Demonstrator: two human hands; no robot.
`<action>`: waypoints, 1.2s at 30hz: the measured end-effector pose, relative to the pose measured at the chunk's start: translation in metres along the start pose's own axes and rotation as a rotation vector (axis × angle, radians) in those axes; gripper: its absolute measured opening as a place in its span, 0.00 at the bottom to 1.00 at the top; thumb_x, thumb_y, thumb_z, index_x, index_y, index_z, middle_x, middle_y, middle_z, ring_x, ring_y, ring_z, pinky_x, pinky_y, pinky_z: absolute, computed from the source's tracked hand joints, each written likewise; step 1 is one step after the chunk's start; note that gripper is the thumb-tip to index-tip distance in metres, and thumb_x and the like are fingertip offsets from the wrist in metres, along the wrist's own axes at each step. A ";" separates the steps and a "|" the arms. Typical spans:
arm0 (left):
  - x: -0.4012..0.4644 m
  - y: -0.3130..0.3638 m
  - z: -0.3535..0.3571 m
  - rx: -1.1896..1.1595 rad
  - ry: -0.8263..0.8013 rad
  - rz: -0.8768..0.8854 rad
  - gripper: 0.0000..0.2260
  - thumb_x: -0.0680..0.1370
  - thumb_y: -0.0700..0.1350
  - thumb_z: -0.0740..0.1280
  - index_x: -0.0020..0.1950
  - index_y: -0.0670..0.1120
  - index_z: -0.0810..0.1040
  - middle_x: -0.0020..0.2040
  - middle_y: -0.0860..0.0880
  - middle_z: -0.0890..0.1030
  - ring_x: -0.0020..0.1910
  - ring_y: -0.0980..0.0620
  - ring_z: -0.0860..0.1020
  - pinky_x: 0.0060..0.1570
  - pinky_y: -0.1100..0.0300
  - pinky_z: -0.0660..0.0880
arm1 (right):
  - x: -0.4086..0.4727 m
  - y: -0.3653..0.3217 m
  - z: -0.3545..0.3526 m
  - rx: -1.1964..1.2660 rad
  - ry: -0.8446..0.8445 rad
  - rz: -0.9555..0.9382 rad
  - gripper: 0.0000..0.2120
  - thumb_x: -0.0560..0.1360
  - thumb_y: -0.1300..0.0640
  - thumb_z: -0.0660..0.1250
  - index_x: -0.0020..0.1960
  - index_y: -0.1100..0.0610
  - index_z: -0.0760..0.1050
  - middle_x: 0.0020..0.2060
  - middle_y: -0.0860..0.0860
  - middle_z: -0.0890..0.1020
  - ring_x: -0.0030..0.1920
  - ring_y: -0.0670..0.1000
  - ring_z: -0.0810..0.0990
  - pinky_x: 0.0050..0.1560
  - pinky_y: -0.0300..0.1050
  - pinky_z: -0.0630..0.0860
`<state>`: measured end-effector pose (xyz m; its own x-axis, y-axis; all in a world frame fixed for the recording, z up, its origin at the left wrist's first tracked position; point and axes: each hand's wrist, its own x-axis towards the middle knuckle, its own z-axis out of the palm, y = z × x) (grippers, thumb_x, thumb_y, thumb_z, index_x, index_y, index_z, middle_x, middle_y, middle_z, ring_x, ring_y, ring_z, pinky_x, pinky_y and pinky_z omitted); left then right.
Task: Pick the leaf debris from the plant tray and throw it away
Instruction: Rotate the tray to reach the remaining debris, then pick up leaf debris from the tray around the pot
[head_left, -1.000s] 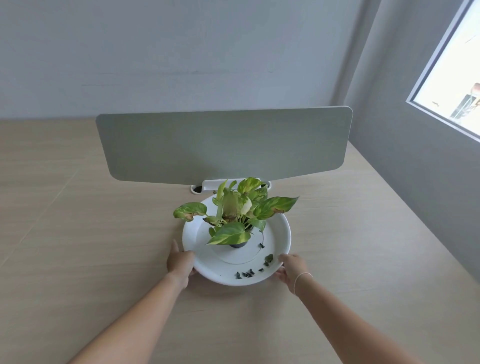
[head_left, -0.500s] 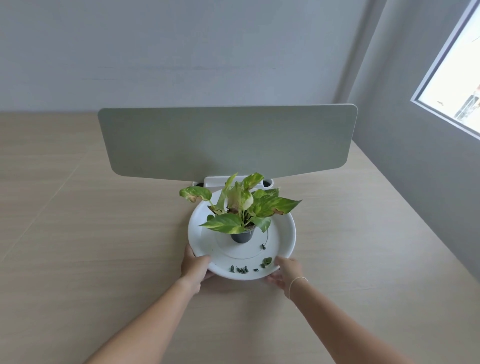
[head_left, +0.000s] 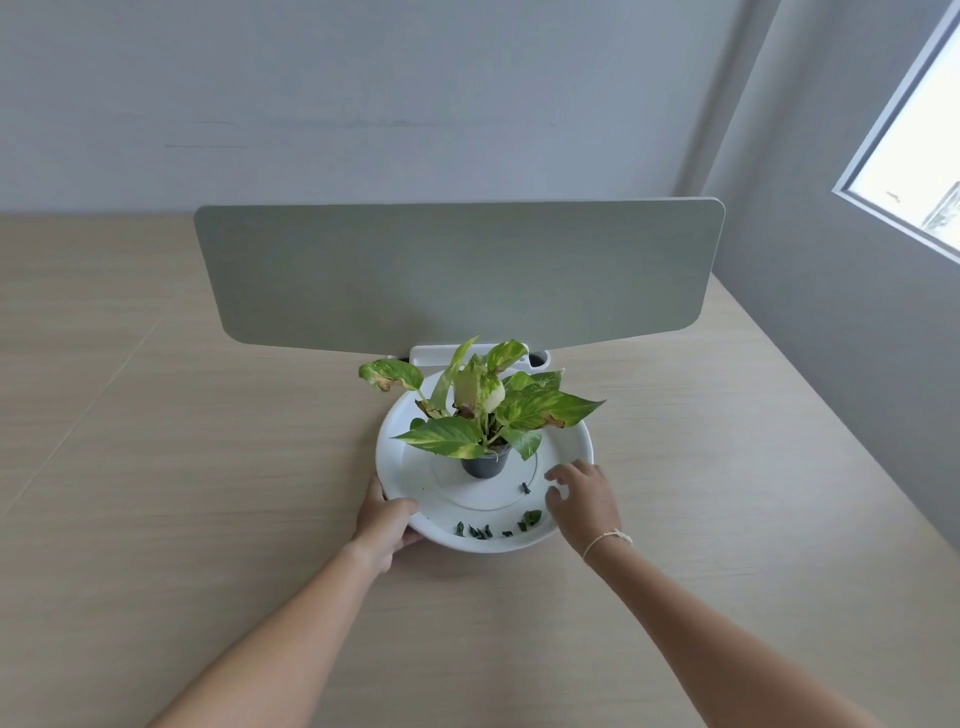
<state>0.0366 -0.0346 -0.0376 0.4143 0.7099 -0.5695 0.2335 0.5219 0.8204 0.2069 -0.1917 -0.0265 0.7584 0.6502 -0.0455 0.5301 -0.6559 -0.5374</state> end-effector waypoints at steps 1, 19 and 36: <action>0.000 0.000 -0.001 0.008 -0.003 0.002 0.24 0.74 0.30 0.60 0.67 0.50 0.66 0.59 0.46 0.75 0.56 0.45 0.76 0.34 0.56 0.78 | 0.002 -0.001 0.001 -0.054 -0.035 -0.043 0.14 0.76 0.60 0.61 0.59 0.56 0.78 0.54 0.51 0.79 0.60 0.52 0.73 0.59 0.39 0.67; -0.006 0.002 -0.002 0.431 -0.006 0.200 0.33 0.73 0.38 0.61 0.73 0.57 0.53 0.53 0.49 0.78 0.45 0.49 0.78 0.36 0.55 0.80 | 0.034 -0.014 0.025 -0.335 -0.361 -0.092 0.16 0.76 0.65 0.56 0.61 0.61 0.74 0.58 0.56 0.73 0.54 0.58 0.77 0.51 0.47 0.74; -0.007 0.001 -0.005 0.544 0.019 0.230 0.31 0.74 0.39 0.63 0.72 0.57 0.54 0.48 0.56 0.78 0.42 0.51 0.78 0.42 0.51 0.79 | 0.032 -0.031 0.006 -0.353 -0.472 0.049 0.14 0.77 0.64 0.57 0.59 0.66 0.75 0.46 0.58 0.78 0.33 0.52 0.69 0.41 0.45 0.69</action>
<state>0.0293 -0.0362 -0.0330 0.4931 0.7871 -0.3707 0.5594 0.0395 0.8279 0.2127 -0.1480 -0.0166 0.5774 0.6632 -0.4763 0.6543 -0.7248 -0.2161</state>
